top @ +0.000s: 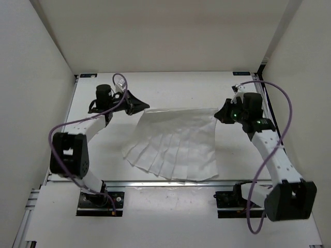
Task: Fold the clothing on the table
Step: Flatten the skirt out, then fold the skirt
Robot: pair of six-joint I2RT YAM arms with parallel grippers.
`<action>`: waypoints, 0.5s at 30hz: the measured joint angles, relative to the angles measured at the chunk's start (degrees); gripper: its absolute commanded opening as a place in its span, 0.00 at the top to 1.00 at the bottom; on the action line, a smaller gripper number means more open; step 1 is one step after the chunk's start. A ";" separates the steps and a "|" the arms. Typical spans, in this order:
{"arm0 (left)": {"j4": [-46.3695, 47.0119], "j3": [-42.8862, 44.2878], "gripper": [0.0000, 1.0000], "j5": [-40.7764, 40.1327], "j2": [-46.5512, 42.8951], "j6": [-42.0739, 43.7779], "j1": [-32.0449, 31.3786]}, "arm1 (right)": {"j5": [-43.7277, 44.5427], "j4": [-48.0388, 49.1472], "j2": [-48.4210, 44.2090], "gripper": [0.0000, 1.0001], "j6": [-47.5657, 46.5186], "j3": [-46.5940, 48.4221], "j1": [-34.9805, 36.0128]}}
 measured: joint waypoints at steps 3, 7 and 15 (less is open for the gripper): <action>-2.23 1.36 1.00 -2.82 8.90 0.87 -0.81 | -1.92 0.72 8.61 1.00 -0.11 0.28 -1.33; -1.81 8.70 1.00 -5.40 18.25 0.48 -2.45 | 0.04 1.09 17.73 1.00 -1.68 4.33 -1.68; 0.37 30.75 1.00 -7.19 35.93 -3.10 -3.04 | 3.58 2.78 32.74 1.00 -4.96 18.16 -2.03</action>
